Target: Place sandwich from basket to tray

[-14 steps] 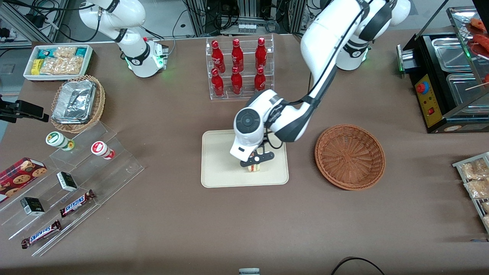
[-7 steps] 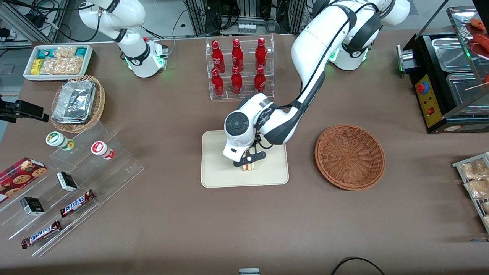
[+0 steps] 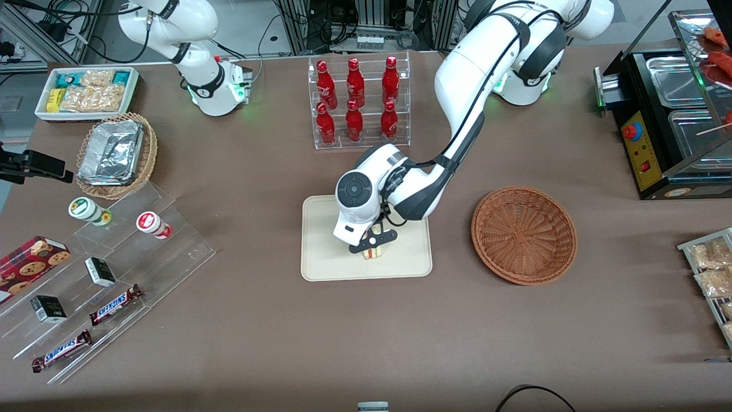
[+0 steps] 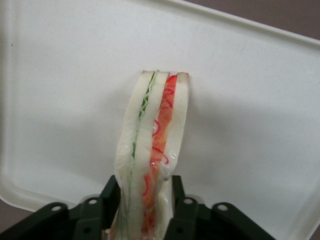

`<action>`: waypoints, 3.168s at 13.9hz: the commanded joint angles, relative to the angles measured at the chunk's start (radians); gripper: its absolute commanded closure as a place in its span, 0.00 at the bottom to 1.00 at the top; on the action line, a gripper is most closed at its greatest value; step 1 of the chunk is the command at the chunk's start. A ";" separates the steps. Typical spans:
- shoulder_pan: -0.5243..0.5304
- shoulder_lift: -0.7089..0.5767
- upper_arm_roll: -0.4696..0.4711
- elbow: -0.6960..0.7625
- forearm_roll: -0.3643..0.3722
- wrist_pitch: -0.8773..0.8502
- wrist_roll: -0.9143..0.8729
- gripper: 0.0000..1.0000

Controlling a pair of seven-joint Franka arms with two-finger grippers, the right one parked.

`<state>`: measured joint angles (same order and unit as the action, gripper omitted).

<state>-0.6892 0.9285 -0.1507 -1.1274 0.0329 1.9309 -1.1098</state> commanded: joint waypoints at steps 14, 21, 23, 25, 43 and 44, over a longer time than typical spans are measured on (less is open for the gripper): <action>0.155 -0.252 0.014 0.037 0.002 -0.281 0.376 0.00; 0.347 -0.525 0.013 -0.365 0.076 -0.156 0.631 0.00; 0.419 -0.607 0.013 -0.446 0.068 -0.151 0.776 0.00; 0.474 -0.674 0.014 -0.497 0.044 -0.164 0.896 0.00; 0.754 -0.896 0.019 -0.440 0.007 -0.432 1.172 0.00; 0.758 -0.896 0.026 -0.437 0.007 -0.449 1.191 0.00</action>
<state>0.0432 0.0359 -0.1249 -1.5860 0.0467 1.5199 0.0085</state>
